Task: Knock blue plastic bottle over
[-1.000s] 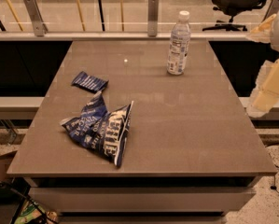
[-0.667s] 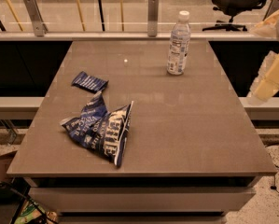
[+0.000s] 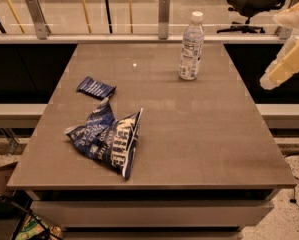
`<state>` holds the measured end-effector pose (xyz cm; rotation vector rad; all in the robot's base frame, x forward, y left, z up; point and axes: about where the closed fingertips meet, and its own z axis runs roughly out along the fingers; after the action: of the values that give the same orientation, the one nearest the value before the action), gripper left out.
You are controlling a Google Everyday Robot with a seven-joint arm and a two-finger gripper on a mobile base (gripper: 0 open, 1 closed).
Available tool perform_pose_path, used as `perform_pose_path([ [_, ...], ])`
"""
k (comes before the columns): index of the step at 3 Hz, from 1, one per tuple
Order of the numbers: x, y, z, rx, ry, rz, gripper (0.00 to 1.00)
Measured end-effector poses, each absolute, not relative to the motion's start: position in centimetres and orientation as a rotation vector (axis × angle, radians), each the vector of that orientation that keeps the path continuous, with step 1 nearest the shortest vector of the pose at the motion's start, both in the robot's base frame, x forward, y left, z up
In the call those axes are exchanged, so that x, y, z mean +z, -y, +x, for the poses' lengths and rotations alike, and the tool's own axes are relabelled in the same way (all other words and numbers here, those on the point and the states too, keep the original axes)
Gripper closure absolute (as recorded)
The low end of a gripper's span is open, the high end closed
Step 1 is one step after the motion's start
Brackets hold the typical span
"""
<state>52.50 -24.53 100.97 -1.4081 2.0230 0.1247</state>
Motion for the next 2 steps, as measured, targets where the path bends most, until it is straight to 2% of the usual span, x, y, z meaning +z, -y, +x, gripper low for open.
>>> perform_pose_path([
  [2,101.3,25.7,57.4,0.097,-1.91,-1.293,0.0],
])
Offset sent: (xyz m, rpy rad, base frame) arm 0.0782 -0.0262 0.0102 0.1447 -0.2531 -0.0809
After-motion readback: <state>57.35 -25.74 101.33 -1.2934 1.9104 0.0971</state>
